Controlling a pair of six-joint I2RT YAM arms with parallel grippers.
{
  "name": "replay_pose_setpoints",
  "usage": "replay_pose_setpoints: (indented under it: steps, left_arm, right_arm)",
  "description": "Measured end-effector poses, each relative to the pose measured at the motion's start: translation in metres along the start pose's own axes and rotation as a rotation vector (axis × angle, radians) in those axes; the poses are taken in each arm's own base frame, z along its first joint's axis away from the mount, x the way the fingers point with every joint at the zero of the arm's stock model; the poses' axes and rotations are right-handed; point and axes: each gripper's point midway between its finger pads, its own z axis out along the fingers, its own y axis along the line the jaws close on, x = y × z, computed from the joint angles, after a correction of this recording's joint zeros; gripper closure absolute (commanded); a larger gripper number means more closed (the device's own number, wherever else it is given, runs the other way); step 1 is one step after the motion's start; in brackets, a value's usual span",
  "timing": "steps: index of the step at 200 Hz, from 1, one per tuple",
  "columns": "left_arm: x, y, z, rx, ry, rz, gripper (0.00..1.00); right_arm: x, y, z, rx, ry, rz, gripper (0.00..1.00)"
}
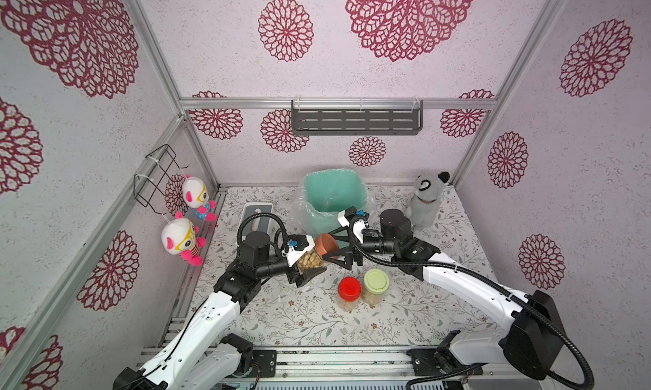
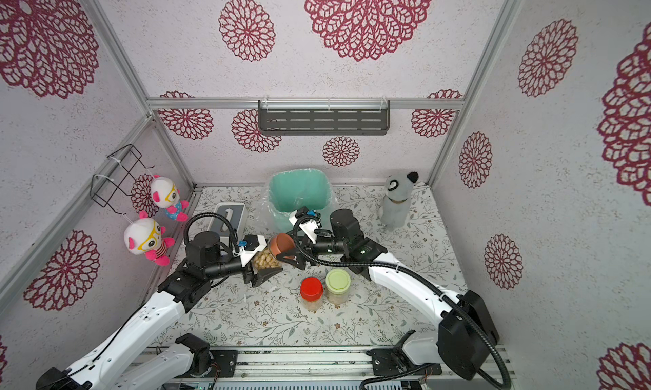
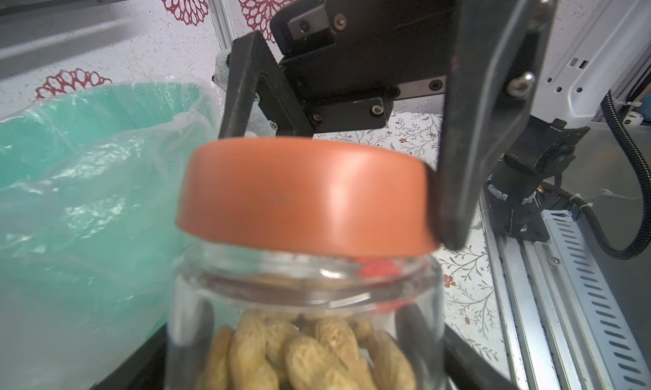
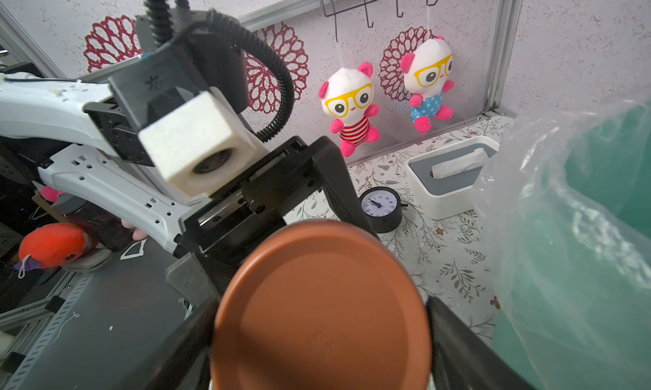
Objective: Empty moldy peanuts from jars
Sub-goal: Unscrew the lid from the jar.
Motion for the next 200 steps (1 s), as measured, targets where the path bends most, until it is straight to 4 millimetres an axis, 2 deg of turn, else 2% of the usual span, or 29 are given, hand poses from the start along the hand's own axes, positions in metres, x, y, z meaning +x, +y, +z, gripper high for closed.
replay_pose_setpoints:
  steps: [99,139,180,200]
  left_arm:
    - [-0.0028,0.0040,0.0016,-0.001,0.007,0.001,1.00]
    - [-0.0016,0.0050,0.0010,-0.004,0.011,-0.005,1.00]
    - [0.0006,0.0065,0.0002,-0.010,0.019,-0.015,1.00]
    - [0.0018,0.0065,0.0003,-0.010,0.023,-0.022,1.00]
  right_arm:
    - [-0.0050,-0.0028,0.0010,-0.075,0.058,-0.066,0.75]
    - [-0.0051,-0.0039,0.0036,-0.098,0.102,-0.084,0.66]
    - [-0.0039,-0.0062,0.0071,-0.112,0.114,-0.049,0.52]
    - [-0.0030,-0.0064,0.0078,-0.115,0.116,-0.037,0.41]
